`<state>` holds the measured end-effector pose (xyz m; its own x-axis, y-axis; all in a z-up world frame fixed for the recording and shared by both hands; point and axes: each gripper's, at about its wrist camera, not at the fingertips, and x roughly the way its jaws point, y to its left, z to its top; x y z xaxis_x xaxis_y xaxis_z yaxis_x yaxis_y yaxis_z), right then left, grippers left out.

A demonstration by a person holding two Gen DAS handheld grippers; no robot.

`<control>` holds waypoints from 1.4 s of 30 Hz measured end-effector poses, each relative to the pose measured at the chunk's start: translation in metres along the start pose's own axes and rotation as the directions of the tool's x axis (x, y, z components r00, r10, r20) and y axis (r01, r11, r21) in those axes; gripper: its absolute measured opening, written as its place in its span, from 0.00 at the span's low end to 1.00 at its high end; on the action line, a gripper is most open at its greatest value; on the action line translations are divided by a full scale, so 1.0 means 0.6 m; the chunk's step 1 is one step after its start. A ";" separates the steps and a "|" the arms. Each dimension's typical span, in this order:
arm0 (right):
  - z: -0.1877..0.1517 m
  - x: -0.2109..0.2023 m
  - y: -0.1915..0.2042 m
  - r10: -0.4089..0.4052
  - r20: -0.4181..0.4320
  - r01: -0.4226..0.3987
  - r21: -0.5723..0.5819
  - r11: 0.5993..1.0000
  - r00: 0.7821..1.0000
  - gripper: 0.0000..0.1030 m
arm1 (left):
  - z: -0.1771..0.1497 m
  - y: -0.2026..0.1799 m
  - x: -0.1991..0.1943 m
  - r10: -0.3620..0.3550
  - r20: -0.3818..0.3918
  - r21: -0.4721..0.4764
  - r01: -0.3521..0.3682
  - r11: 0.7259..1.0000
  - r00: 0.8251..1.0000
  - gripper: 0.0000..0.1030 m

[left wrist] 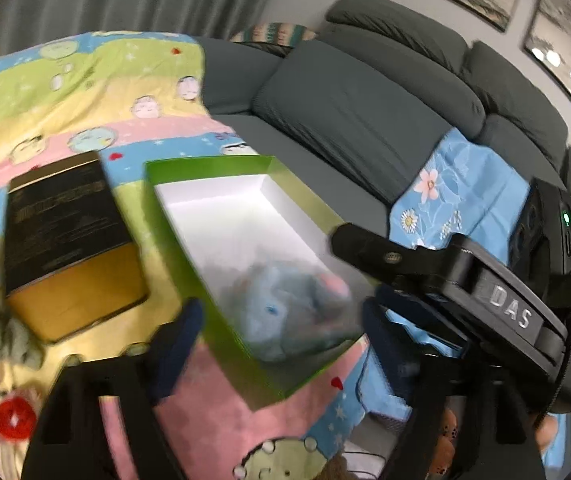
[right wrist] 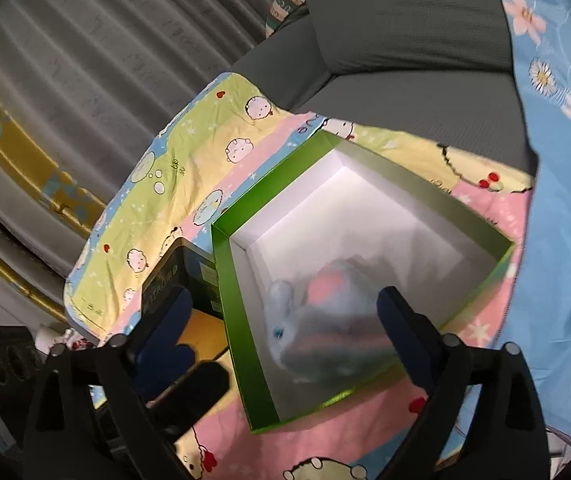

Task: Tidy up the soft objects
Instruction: 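Carry the elephant into the green-rimmed white box and open the right gripper, then move the right gripper back to the mauve towel and grasp its edge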

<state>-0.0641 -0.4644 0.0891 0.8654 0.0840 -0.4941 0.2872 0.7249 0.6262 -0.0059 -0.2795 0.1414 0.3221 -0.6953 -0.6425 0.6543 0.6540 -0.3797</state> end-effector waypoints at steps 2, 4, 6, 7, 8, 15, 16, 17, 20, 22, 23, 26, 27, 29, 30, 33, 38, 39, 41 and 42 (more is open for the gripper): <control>-0.008 -0.011 0.011 -0.006 0.004 0.006 -0.010 1.000 1.000 0.99 | -0.011 0.016 -0.027 0.007 0.028 -0.040 -0.006 0.999 1.000 0.84; -0.015 -0.018 0.026 -0.002 0.001 0.002 -0.034 0.999 1.000 0.99 | -0.024 0.036 -0.055 0.031 0.034 -0.071 -0.028 0.997 0.999 0.84; -0.025 -0.023 0.048 0.000 -0.004 -0.001 -0.065 0.998 1.000 0.99 | -0.036 0.055 -0.079 0.067 0.039 -0.092 -0.063 0.994 0.997 0.84; -0.031 -0.023 0.061 0.004 -0.009 -0.005 -0.085 0.996 1.000 0.99 | -0.042 0.067 -0.094 0.095 0.047 -0.101 -0.090 0.991 0.994 0.84; -0.037 -0.024 0.072 0.008 -0.013 -0.009 -0.102 0.995 1.000 0.99 | -0.054 0.084 -0.117 0.142 0.060 -0.113 -0.135 0.984 0.988 0.84; -0.106 0.010 0.208 0.071 -0.129 -0.105 -0.279 0.955 0.989 0.99 | -0.131 0.225 -0.259 0.410 0.088 -0.271 -0.375 0.887 0.908 0.85; -0.114 0.016 0.224 0.079 -0.141 -0.118 -0.293 0.949 0.987 0.99 | -0.139 0.241 -0.272 0.435 0.084 -0.289 -0.396 0.872 0.896 0.85; -0.129 0.025 0.255 0.093 -0.163 -0.142 -0.319 0.937 0.982 0.99 | -0.152 0.267 -0.293 0.466 0.078 -0.316 -0.421 0.850 0.881 0.85; -0.163 0.050 0.328 0.116 -0.206 -0.189 -0.382 0.905 0.972 0.99 | -0.185 0.336 -0.342 0.520 0.063 -0.384 -0.460 0.800 0.852 0.85; -0.187 0.067 0.376 0.119 -0.236 -0.212 -0.421 0.882 0.964 0.99 | -0.203 0.373 -0.365 0.549 0.049 -0.419 -0.482 0.769 0.834 0.85; -0.201 0.080 0.404 0.123 -0.258 -0.231 -0.443 0.866 0.958 0.99 | -0.213 0.397 -0.376 0.562 0.042 -0.435 -0.491 0.755 0.826 0.85; -0.239 0.118 0.476 0.116 -0.314 -0.266 -0.494 0.827 0.942 0.97 | -0.231 0.462 -0.396 0.591 0.024 -0.482 -0.508 0.713 0.806 0.85; -0.248 0.129 0.493 0.109 -0.325 -0.270 -0.507 0.818 0.940 0.96 | -0.237 0.485 -0.401 0.593 0.021 -0.503 -0.504 0.702 0.805 0.85; -0.271 0.159 0.538 0.089 -0.347 -0.275 -0.535 0.799 0.934 0.93 | -0.248 0.515 -0.406 0.586 0.022 -0.537 -0.485 0.690 0.810 0.85; -0.279 0.171 0.554 0.078 -0.351 -0.273 -0.549 0.790 0.933 0.91 | -0.254 0.527 -0.409 0.580 0.025 -0.557 -0.471 0.684 0.814 0.85; -0.299 0.215 0.605 0.037 -0.351 -0.262 -0.621 0.739 0.936 0.89 | -0.286 0.553 -0.418 0.541 0.060 -0.629 -0.389 0.673 0.839 0.85; -0.310 0.304 0.681 -0.057 -0.333 -0.220 -0.733 0.643 0.941 0.88 | -0.302 0.562 -0.419 0.586 0.019 -0.655 -0.433 0.620 0.810 0.85; -0.311 0.321 0.693 -0.069 -0.353 -0.233 -0.739 0.632 0.933 0.88 | -0.302 0.564 -0.418 0.594 0.007 -0.657 -0.444 0.609 0.804 0.85; -0.317 0.347 0.711 -0.093 -0.383 -0.249 -0.747 0.616 0.919 0.88 | -0.305 0.567 -0.418 0.602 -0.009 -0.656 -0.459 0.599 0.799 0.85; -0.321 0.362 0.718 -0.112 -0.394 -0.252 -0.756 0.604 0.912 0.88 | -0.305 0.568 -0.418 0.598 -0.007 -0.657 -0.455 0.601 0.801 0.85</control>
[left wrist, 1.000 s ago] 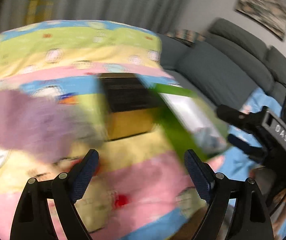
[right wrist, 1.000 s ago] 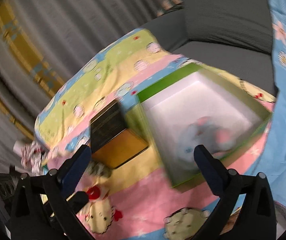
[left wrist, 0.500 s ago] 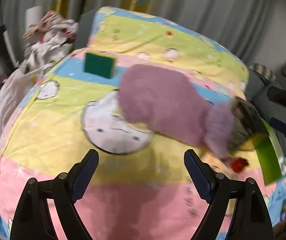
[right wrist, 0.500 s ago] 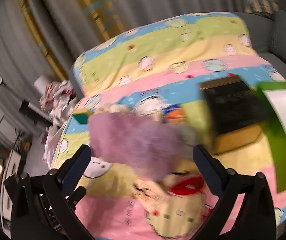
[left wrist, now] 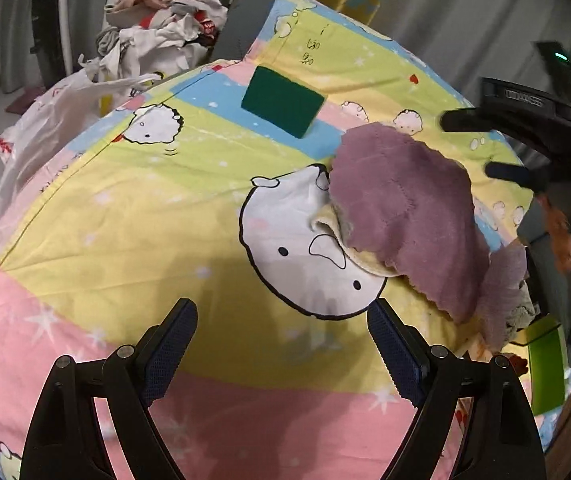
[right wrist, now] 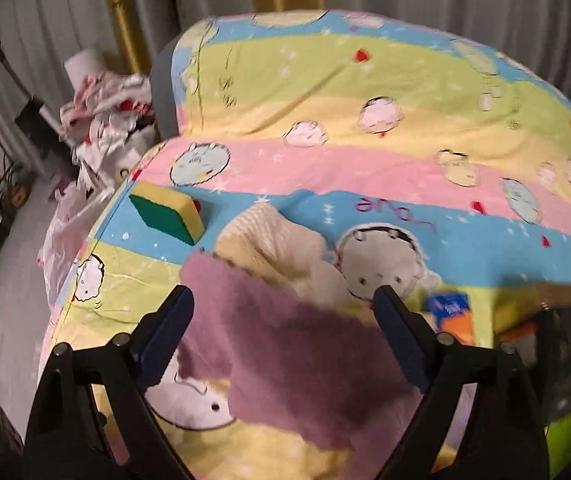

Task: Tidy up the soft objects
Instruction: 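Move the right gripper back to the mauve towel and grasp its edge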

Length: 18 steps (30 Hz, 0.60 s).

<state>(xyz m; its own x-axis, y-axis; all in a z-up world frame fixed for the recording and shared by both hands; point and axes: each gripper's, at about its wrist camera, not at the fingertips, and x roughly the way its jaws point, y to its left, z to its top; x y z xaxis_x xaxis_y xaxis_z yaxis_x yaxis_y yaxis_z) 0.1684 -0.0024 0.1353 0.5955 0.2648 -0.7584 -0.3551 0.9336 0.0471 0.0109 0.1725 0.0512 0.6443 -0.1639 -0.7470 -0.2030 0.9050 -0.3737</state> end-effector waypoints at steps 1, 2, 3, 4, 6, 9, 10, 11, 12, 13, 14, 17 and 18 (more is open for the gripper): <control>0.008 0.017 0.003 -0.012 -0.029 0.012 -0.016 1.000 1.000 0.88 | 0.001 0.001 0.000 -0.009 -0.001 -0.005 0.009 1.000 1.000 0.85; 0.009 0.024 0.006 -0.026 -0.044 0.024 -0.035 0.999 0.999 0.88 | 0.001 0.003 0.000 -0.018 -0.004 -0.010 0.018 1.000 1.000 0.85; 0.010 0.033 0.010 -0.032 -0.058 0.028 -0.062 0.998 0.998 0.86 | 0.003 0.004 0.001 -0.023 -0.005 -0.013 0.023 1.000 1.000 0.85; 0.010 0.039 0.012 -0.025 -0.078 0.019 -0.081 0.997 0.997 0.77 | 0.003 0.004 0.001 -0.027 -0.005 -0.012 0.027 1.000 1.000 0.85; 0.004 0.047 0.011 0.000 -0.128 -0.012 -0.091 0.996 0.992 0.59 | 0.004 0.004 0.002 -0.029 -0.009 -0.015 0.029 0.999 1.000 0.85; -0.013 0.051 0.011 0.019 -0.181 -0.040 -0.117 0.992 0.983 0.20 | 0.005 0.006 0.004 -0.032 -0.017 -0.025 0.032 0.999 0.999 0.85; -0.020 0.042 0.010 0.030 -0.177 -0.051 -0.116 0.992 0.984 0.17 | 0.005 0.005 0.005 -0.030 -0.018 -0.024 0.030 0.999 0.999 0.85; -0.025 0.033 0.010 0.049 -0.162 -0.068 -0.113 0.991 0.986 0.16 | 0.005 0.004 0.004 -0.028 -0.017 -0.022 0.028 0.999 0.999 0.85; -0.028 0.020 0.009 0.079 -0.147 -0.095 -0.108 0.990 0.986 0.14 | 0.004 0.003 0.002 -0.027 -0.014 -0.020 0.027 0.999 1.000 0.85; -0.035 -0.002 0.008 0.127 -0.123 -0.138 -0.091 0.986 0.984 0.14 | 0.004 0.002 0.001 -0.030 -0.010 -0.018 0.030 0.999 1.000 0.85; -0.040 -0.022 0.008 0.177 -0.102 -0.185 -0.078 0.980 0.979 0.14 | 0.003 0.002 0.000 -0.036 -0.007 -0.017 0.036 0.999 0.999 0.85; -0.065 -0.083 0.005 0.296 -0.069 -0.299 -0.034 0.954 0.953 0.13 | 0.000 0.001 0.001 -0.033 -0.011 -0.022 0.032 0.999 0.999 0.85; -0.069 -0.095 0.005 0.316 -0.062 -0.318 -0.024 0.948 0.947 0.13 | -0.001 0.000 -0.001 -0.029 -0.008 -0.023 0.029 0.999 1.000 0.85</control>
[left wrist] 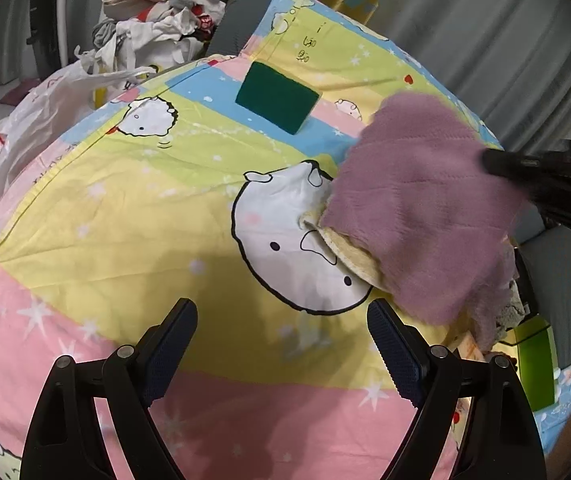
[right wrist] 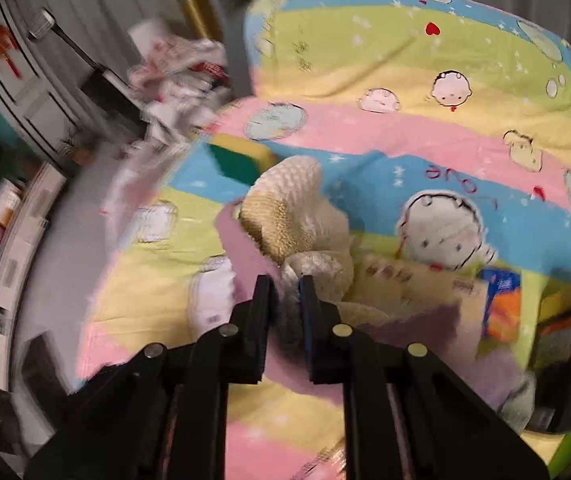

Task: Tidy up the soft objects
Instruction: 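Move the right gripper back to the mauve towel and grasp its edge, then lift the mauve towel with the right gripper, gathering it up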

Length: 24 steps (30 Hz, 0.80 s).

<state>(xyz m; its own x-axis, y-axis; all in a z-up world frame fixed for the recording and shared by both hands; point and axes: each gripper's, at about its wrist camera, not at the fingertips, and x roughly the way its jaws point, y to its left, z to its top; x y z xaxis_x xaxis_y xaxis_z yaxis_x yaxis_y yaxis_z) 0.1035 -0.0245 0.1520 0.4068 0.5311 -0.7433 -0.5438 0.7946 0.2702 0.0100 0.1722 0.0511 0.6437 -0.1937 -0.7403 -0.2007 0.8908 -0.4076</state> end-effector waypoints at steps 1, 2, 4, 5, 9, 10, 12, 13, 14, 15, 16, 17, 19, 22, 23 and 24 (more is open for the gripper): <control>-0.011 -0.028 0.007 0.032 0.024 -0.032 0.011 0.999 0.999 0.13 | -0.002 -0.001 -0.001 0.001 0.000 0.000 -0.001 1.000 1.000 0.85; -0.018 -0.048 0.013 0.052 0.046 -0.053 0.013 0.999 0.998 0.13 | -0.004 -0.004 -0.003 -0.004 -0.006 0.002 0.004 1.000 1.000 0.85; -0.034 -0.099 0.021 0.089 0.107 -0.092 0.027 0.995 0.990 0.13 | -0.008 -0.011 -0.012 -0.026 -0.020 0.011 0.026 1.000 0.999 0.85; -0.041 -0.119 0.023 0.099 0.129 -0.103 0.031 0.994 0.987 0.13 | -0.010 -0.016 -0.021 -0.038 -0.017 0.020 0.039 0.999 0.999 0.85; -0.094 -0.190 0.023 0.099 0.187 -0.109 0.040 0.993 0.977 0.13 | -0.032 -0.033 -0.068 -0.112 0.014 0.036 0.111 0.993 0.994 0.85; -0.108 -0.195 0.018 0.088 0.188 -0.098 0.048 0.994 0.978 0.13 | -0.041 -0.038 -0.080 -0.138 0.009 0.038 0.138 0.990 0.990 0.85; -0.141 -0.198 0.007 0.034 0.189 -0.049 0.075 0.996 0.981 0.13 | -0.055 -0.047 -0.091 -0.163 -0.004 0.046 0.163 0.986 0.987 0.85; -0.167 -0.193 -0.001 0.001 0.181 -0.017 0.087 0.996 0.983 0.13 | -0.064 -0.052 -0.096 -0.170 -0.013 0.053 0.170 0.984 0.985 0.85; -0.186 -0.187 -0.009 -0.018 0.169 0.000 0.103 0.995 0.986 0.13 | -0.075 -0.059 -0.100 -0.173 -0.027 0.062 0.174 0.983 0.985 0.85; -0.204 -0.176 -0.019 -0.029 0.146 0.011 0.126 0.992 0.989 0.15 | -0.082 -0.064 -0.101 -0.173 -0.039 0.069 0.175 0.982 0.984 0.85; -0.229 -0.156 -0.031 -0.038 0.097 0.023 0.150 0.988 0.995 0.16 | -0.091 -0.069 -0.101 -0.173 -0.053 0.076 0.177 0.981 0.983 0.85; -0.242 -0.146 -0.040 -0.041 0.074 0.028 0.167 0.986 0.996 0.16 | -0.099 -0.074 -0.100 -0.175 -0.067 0.086 0.180 0.980 0.982 0.85; -0.281 -0.114 -0.068 -0.063 0.014 0.059 0.225 0.973 0.998 0.19 | -0.111 -0.077 -0.095 -0.193 -0.087 0.090 0.200 0.976 0.977 0.85; -0.312 -0.098 -0.101 -0.071 -0.020 0.073 0.302 0.950 0.997 0.39 | -0.132 -0.084 -0.079 -0.188 -0.150 0.075 0.200 0.977 0.971 0.85; -0.322 -0.100 -0.110 -0.054 -0.012 0.055 0.328 0.943 0.998 0.44 | -0.139 -0.088 -0.075 -0.194 -0.169 0.074 0.209 0.975 0.966 0.85; -0.331 -0.105 -0.116 -0.027 0.004 0.024 0.345 0.938 1.000 0.52 | -0.144 -0.093 -0.075 -0.203 -0.181 0.078 0.219 0.973 0.962 0.85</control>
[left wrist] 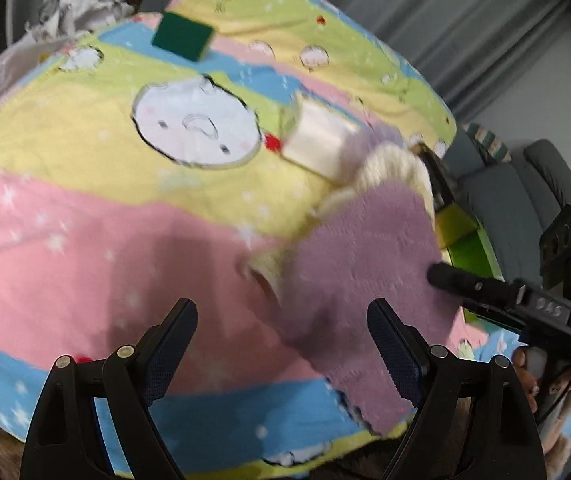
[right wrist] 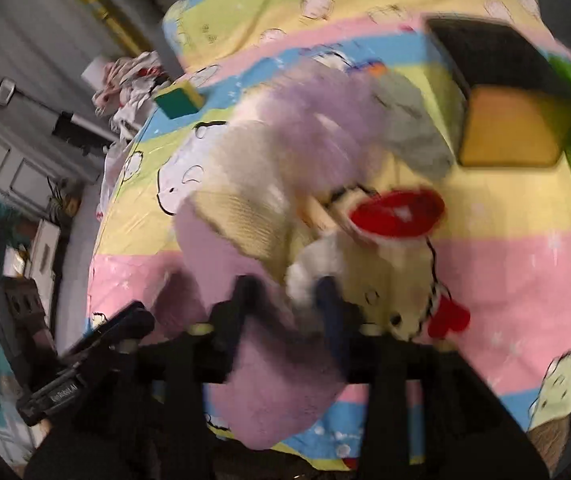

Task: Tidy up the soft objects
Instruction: 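Lift the mauve towel with the right gripper, gathering it up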

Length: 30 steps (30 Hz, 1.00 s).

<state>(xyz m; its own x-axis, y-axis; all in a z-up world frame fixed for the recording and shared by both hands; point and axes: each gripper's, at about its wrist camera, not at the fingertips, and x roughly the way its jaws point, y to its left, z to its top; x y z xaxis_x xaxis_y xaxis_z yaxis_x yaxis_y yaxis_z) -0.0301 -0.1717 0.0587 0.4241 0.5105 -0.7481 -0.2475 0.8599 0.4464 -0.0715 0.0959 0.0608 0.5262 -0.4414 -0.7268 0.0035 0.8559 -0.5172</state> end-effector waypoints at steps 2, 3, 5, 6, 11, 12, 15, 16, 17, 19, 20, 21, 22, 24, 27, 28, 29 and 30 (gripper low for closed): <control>-0.008 -0.015 -0.007 0.029 0.011 -0.029 0.002 1.000 1.000 0.53 | -0.011 -0.017 0.000 -0.042 -0.009 0.025 0.042 0.999 0.999 0.85; -0.012 -0.021 -0.009 0.038 0.014 -0.038 -0.004 0.999 0.999 0.56 | -0.015 -0.026 -0.001 -0.058 -0.011 0.033 0.058 0.998 0.998 0.85; -0.023 -0.029 -0.009 0.077 0.008 -0.077 -0.018 0.997 0.997 0.58 | -0.023 -0.041 0.000 -0.082 -0.027 0.048 0.083 0.995 0.996 0.85; -0.031 -0.033 -0.012 0.099 0.001 -0.099 -0.018 0.995 0.995 0.59 | -0.029 -0.050 0.003 -0.091 -0.045 0.056 0.093 0.994 0.995 0.85; -0.061 -0.031 -0.011 0.203 -0.049 -0.204 -0.036 0.978 0.978 0.59 | -0.065 -0.082 0.018 -0.108 -0.131 0.089 0.120 0.989 0.985 0.85; -0.066 -0.033 -0.011 0.212 -0.051 -0.214 -0.045 0.976 0.976 0.59 | -0.073 -0.085 0.020 -0.105 -0.148 0.095 0.120 0.988 0.983 0.85; -0.075 -0.031 -0.013 0.246 -0.070 -0.250 -0.058 0.966 0.967 0.59 | -0.095 -0.090 0.029 -0.106 -0.168 0.094 0.123 0.988 0.980 0.85; -0.077 -0.028 -0.017 0.245 -0.080 -0.249 -0.054 0.967 0.966 0.59 | -0.100 -0.091 0.032 -0.101 -0.171 0.091 0.118 0.989 0.980 0.85; -0.076 -0.022 -0.021 0.226 -0.083 -0.231 -0.054 0.972 0.971 0.59 | -0.104 -0.091 0.037 -0.095 -0.173 0.079 0.110 0.991 0.980 0.85; -0.072 -0.011 -0.026 0.142 -0.062 -0.146 -0.069 0.987 0.988 0.59 | -0.109 -0.095 0.039 -0.080 -0.143 0.074 0.091 0.993 0.987 0.85; -0.069 -0.006 -0.029 0.126 -0.057 -0.130 -0.070 0.989 0.990 0.59 | -0.109 -0.100 0.039 -0.069 -0.122 0.083 0.079 0.993 0.990 0.85; -0.068 -0.001 -0.033 0.126 -0.062 -0.130 -0.061 0.990 0.990 0.59 | -0.109 -0.106 0.040 -0.065 -0.115 0.096 0.077 0.992 0.991 0.84; -0.066 0.008 -0.036 0.148 -0.082 -0.152 -0.045 0.987 0.986 0.58 | -0.112 -0.111 0.042 -0.071 -0.114 0.103 0.083 0.991 0.991 0.82; -0.071 0.020 -0.032 0.206 -0.117 -0.212 -0.043 0.976 0.972 0.45 | -0.113 -0.116 0.044 -0.091 -0.121 0.103 0.104 0.989 0.988 0.60; -0.081 0.011 -0.021 0.180 -0.088 -0.188 -0.096 0.977 0.980 0.16 | -0.116 -0.122 0.045 -0.104 -0.137 0.090 0.116 0.989 0.985 0.40; -0.082 0.006 -0.020 0.187 -0.081 -0.194 -0.091 0.977 0.979 0.13 | -0.115 -0.124 0.042 -0.105 -0.133 0.092 0.117 0.989 0.986 0.40; -0.082 -0.001 -0.019 0.217 -0.073 -0.222 -0.081 0.972 0.974 0.12 | -0.113 -0.127 0.036 -0.110 -0.125 0.093 0.122 0.988 0.986 0.39; -0.082 -0.008 -0.016 0.258 -0.067 -0.263 -0.083 0.961 0.964 0.11 | -0.109 -0.131 0.028 -0.123 -0.115 0.094 0.134 0.986 0.986 0.39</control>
<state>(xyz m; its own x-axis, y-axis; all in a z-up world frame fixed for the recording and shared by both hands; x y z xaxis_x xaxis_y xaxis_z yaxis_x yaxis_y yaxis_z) -0.0724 -0.1821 0.0337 0.2867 0.7141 -0.6386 -0.4214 0.6926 0.5853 -0.1186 0.0036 0.0594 0.4201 -0.5717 -0.7047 0.1539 0.8102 -0.5655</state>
